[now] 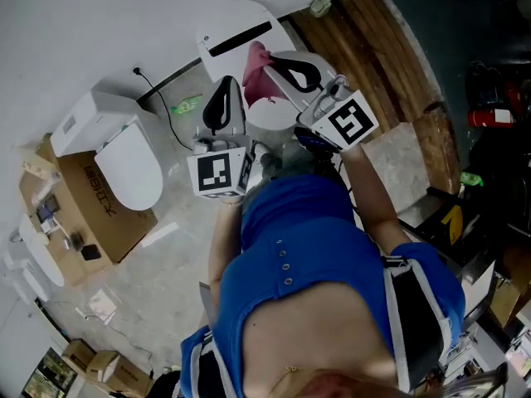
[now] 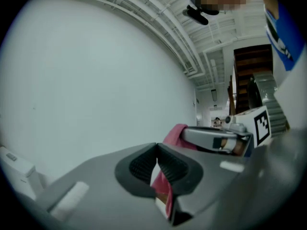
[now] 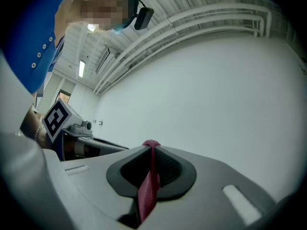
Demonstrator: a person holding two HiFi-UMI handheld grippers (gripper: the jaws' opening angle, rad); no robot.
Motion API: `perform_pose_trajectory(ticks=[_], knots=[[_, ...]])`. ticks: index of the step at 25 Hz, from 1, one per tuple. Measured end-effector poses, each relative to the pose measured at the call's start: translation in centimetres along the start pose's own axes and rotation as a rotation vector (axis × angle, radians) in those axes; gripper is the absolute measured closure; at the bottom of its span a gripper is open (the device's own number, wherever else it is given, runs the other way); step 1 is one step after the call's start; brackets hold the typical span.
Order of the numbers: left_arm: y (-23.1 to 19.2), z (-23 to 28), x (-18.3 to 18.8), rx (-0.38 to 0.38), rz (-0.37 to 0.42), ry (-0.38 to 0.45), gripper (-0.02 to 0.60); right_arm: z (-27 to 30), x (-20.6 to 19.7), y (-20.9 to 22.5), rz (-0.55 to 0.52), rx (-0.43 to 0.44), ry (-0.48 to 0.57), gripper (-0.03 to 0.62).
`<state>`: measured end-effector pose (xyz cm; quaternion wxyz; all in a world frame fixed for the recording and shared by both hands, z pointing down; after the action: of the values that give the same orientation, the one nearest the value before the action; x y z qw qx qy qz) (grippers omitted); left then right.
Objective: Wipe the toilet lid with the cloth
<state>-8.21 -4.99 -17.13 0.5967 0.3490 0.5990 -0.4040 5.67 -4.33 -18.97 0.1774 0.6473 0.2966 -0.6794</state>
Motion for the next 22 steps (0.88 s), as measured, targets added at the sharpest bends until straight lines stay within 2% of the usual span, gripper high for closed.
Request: perform_pose_trajectory(ticks=[10, 15, 22], knots=[[1.4, 0.1, -0.3, 0.094, 0.068, 0.003, 0.58, -0.2, -1.4, 0.3, 0.082, 0.015, 0.018, 0.577], [3.7, 1.5, 0.3, 0.125, 0.142, 0.029, 0.58, -1.4, -1.0, 2.2, 0.075, 0.014, 0.039, 0.577], [6.8, 3.3, 0.8, 0.144, 0.143, 0.017, 0.58, -2.6, -0.1, 4.4, 0.056, 0.045, 0.063, 0.577]])
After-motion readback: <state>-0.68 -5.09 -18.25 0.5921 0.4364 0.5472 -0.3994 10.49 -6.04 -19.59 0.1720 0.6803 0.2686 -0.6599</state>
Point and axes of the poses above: the fingertips, and each gripper's own axes: z forward along the fingers, y to its right, x out of its top, the point moved 6 cm from there along -z, backward along the fingers, and after that the axes turned 13 degrees about x, right-handed, at the moved point
